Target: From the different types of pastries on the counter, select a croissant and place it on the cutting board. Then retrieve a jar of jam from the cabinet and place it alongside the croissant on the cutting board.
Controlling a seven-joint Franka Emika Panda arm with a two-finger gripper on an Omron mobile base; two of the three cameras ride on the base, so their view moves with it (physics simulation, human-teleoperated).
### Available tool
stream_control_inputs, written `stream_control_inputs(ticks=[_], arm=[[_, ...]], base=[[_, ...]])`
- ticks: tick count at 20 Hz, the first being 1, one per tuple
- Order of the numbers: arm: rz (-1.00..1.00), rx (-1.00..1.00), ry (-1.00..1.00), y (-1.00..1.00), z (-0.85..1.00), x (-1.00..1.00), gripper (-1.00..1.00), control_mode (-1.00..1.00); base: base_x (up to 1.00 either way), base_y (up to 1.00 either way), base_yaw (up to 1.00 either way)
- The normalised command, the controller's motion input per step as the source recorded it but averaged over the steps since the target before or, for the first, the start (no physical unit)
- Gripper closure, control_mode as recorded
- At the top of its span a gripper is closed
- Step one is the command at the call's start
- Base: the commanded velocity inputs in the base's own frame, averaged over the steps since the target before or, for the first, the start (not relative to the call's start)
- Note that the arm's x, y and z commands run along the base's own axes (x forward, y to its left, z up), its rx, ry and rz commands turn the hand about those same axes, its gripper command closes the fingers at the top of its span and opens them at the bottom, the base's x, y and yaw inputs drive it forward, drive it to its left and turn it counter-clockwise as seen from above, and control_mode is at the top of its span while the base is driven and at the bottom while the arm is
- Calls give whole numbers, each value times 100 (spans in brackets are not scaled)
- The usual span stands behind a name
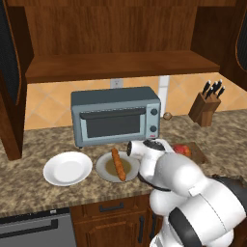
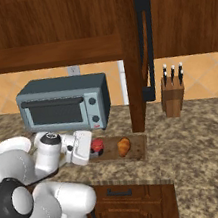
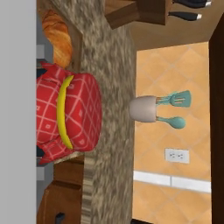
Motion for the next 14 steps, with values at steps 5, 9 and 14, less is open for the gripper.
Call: stream_control_inputs(ticks=[5,9,14], arm=[[-2,0,0,-3,-17,25,100,-100],[-2,0,0,-2,-15,24,100,-100],[-2,0,0,-2,-14,23,100,-100]], base=[[0,0,0],[0,0,0],[0,0,0]])
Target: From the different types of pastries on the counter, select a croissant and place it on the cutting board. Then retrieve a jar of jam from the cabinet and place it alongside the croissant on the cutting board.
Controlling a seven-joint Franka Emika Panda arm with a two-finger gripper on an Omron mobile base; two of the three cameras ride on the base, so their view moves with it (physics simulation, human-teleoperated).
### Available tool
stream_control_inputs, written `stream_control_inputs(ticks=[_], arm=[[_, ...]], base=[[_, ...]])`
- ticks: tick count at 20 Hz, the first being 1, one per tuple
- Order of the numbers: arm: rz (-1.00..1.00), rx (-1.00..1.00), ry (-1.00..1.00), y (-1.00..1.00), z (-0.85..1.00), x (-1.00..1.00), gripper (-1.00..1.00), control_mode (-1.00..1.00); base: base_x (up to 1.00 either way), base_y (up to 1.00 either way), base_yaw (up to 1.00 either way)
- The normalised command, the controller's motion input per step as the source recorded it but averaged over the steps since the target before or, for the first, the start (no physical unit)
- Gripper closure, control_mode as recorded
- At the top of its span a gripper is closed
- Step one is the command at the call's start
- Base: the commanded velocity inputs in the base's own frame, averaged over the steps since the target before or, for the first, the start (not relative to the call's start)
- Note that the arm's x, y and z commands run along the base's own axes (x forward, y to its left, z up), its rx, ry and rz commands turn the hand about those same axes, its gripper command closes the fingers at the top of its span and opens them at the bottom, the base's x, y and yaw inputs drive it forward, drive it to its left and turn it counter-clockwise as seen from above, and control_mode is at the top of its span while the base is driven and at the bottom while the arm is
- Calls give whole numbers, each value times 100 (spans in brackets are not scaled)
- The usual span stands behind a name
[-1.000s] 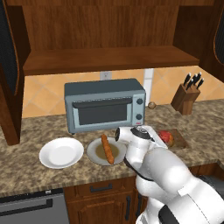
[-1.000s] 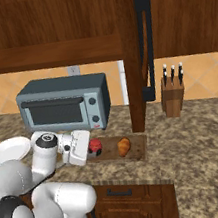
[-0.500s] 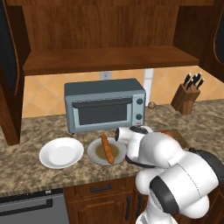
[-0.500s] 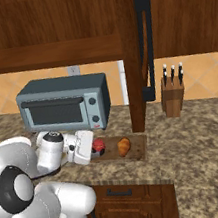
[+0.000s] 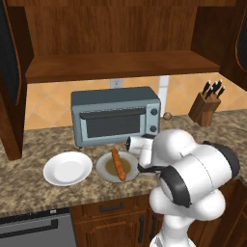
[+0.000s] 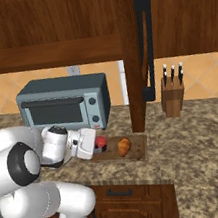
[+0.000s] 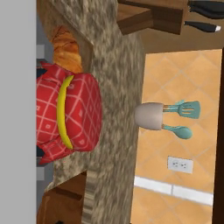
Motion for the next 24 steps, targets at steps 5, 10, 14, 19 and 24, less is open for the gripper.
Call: stream_control_inputs(ticks=[5,10,14,19,24], arm=[[-1,0,0,0,-23,6,100,-100],[0,0,0,0,-29,0,100,-100],[0,0,0,0,-26,4,100,-100],[-1,0,0,0,-18,13,100,-100],[-1,0,0,0,-19,14,100,-100]], base=[[0,0,0],[0,0,0],[0,0,0],[0,0,0],[0,0,0]])
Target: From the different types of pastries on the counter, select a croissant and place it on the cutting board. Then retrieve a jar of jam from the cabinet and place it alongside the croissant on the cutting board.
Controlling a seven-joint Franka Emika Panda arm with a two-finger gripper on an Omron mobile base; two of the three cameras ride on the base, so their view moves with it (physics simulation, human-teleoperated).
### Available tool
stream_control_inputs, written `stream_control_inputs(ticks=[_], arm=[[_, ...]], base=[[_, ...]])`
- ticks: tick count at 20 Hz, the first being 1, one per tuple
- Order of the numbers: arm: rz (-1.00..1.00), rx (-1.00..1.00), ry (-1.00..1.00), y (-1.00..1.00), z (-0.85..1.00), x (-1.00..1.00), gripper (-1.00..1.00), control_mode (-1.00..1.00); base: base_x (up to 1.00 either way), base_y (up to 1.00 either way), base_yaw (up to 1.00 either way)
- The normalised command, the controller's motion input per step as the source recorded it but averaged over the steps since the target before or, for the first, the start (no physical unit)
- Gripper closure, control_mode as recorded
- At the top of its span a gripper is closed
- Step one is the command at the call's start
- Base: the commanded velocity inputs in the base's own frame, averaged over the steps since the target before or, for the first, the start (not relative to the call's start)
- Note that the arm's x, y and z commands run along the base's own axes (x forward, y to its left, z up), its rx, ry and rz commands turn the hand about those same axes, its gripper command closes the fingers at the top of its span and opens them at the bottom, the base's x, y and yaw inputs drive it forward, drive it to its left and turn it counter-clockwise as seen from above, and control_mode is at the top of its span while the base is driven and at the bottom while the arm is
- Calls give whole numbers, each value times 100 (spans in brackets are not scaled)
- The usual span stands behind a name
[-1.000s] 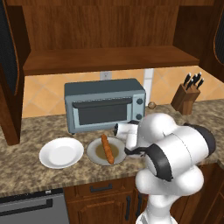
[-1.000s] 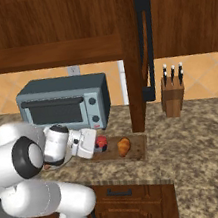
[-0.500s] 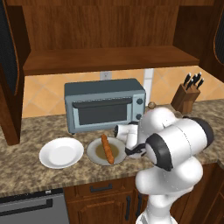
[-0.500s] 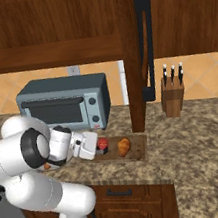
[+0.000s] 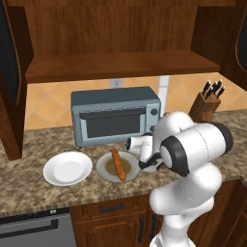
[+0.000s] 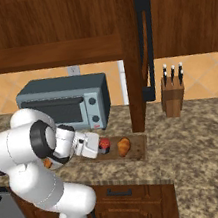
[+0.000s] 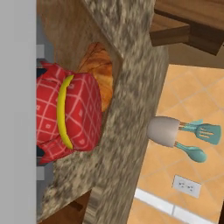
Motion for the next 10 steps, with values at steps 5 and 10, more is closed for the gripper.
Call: stream_control_inputs(ticks=[5,10], arm=[[-1,0,0,0,-22,9,-100,-100],[0,0,0,-1,-18,7,-100,-100]], base=[[0,0,0],[0,0,0]])
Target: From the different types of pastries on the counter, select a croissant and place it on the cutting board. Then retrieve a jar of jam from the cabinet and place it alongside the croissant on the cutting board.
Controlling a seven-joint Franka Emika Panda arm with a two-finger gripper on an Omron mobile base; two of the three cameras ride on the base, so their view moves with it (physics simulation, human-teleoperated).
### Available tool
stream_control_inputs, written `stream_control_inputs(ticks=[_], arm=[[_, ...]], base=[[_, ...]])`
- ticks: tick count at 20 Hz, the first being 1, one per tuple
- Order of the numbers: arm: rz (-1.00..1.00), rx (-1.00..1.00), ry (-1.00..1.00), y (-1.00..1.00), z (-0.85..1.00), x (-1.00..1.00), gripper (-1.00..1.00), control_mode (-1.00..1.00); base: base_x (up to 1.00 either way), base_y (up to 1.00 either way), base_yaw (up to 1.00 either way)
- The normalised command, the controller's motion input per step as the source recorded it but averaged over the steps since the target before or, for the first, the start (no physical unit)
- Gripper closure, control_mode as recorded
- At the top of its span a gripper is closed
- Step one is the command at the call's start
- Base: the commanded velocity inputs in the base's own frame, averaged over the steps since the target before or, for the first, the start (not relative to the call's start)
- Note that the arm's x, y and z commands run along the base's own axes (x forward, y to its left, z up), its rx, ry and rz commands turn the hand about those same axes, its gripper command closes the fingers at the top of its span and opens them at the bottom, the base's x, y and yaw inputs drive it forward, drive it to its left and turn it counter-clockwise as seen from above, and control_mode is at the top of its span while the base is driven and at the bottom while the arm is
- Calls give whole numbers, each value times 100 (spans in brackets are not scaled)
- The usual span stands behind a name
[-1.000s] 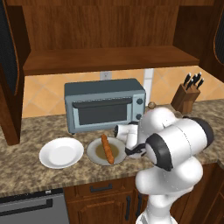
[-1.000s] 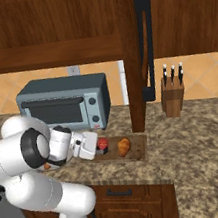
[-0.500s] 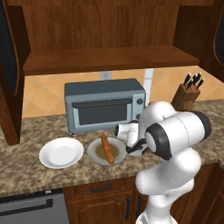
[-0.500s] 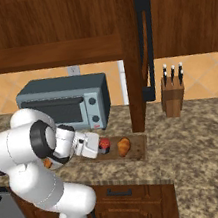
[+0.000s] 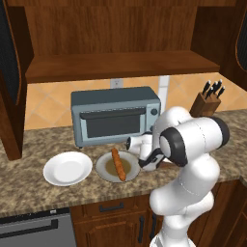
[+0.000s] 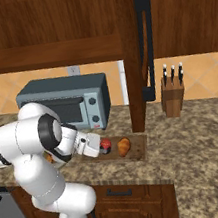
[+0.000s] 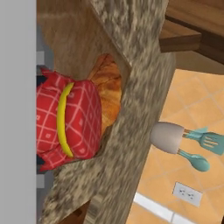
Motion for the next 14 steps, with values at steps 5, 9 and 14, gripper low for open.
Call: stream_control_inputs(ticks=[5,9,14], arm=[[0,0,-5,-7,-6,0,-100,-100],[0,0,-13,-2,-1,0,-100,-100],[0,0,-18,2,-3,-10,-100,-100]], base=[[0,0,0],[0,0,0],[0,0,0]])
